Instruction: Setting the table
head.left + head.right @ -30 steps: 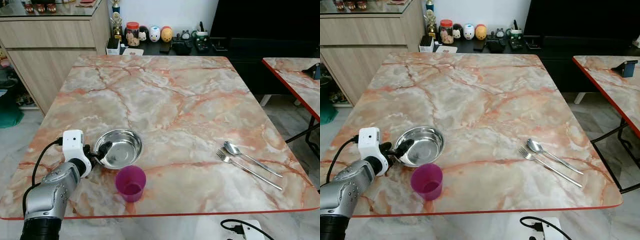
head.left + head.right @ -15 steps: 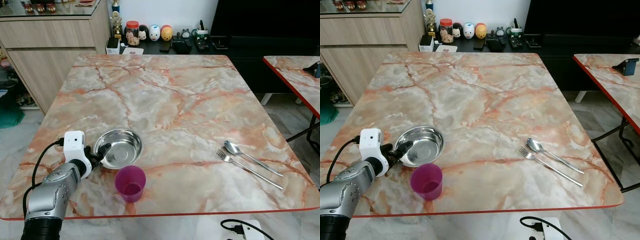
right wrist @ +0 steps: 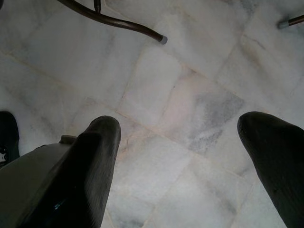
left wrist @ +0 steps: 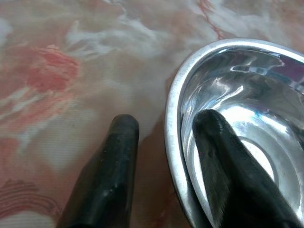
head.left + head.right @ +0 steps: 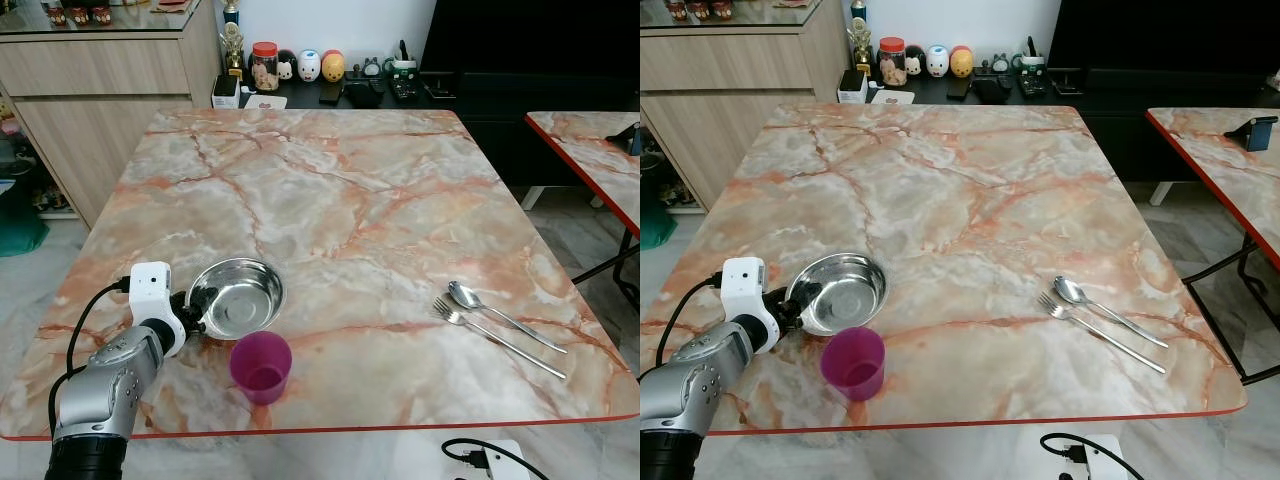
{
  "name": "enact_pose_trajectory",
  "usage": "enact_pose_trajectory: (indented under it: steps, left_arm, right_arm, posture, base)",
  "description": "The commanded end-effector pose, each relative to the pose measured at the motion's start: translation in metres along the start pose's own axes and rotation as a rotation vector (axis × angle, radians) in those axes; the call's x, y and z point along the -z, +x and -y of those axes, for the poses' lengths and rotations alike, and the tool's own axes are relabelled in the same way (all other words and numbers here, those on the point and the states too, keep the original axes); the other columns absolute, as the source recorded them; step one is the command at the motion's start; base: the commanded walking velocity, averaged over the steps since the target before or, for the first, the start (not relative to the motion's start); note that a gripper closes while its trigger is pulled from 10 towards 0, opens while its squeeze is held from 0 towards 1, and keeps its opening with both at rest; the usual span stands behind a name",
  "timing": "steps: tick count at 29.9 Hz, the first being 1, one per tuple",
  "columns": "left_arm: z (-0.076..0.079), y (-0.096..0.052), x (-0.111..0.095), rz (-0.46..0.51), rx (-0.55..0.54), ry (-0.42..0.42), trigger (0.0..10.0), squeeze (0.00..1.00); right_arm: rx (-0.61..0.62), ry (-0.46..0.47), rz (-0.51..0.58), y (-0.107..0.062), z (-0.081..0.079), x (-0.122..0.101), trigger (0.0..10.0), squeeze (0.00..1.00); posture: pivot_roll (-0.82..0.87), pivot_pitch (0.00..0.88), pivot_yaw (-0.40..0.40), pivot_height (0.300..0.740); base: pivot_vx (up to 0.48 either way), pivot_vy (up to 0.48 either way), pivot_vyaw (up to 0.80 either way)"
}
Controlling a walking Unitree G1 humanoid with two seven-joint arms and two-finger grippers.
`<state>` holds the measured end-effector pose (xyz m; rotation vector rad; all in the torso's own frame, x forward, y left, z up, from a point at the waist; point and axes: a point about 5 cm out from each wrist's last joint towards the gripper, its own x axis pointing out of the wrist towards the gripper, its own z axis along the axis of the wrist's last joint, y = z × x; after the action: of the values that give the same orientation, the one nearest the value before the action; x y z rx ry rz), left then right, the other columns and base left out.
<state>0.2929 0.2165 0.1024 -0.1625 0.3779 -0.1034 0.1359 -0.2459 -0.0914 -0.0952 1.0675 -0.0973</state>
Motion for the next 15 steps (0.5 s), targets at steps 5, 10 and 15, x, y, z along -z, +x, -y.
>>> enact_pose_trajectory:
  steps: [5,10,15]
  left_arm:
    - [-0.0011,0.0011,-0.005,0.02,-0.012,0.006,0.0,0.0]
    - [-0.0006,0.0018,-0.007,0.037,-0.012,-0.007,0.0,0.0]
    - [-0.0003,0.0022,-0.0075,0.042,-0.014,-0.016,0.0,0.0]
  right_arm:
    - [0.006,-0.022,-0.006,-0.0004,0.0042,-0.0006,10.0,0.0]
    - [0.005,-0.021,-0.005,-0.0004,0.0039,-0.0006,10.0,0.0]
    - [0.004,-0.022,-0.006,-0.0003,0.0036,-0.0004,10.0,0.0]
  posture:
    - [0.1,0.0,-0.063,0.74]
    - [0.11,0.0,-0.062,0.74]
    - [0.1,0.0,-0.061,0.74]
  base:
    - [0.0,0.0,0.0]
    - [0.0,0.0,0.0]
    - [0.0,0.0,0.0]
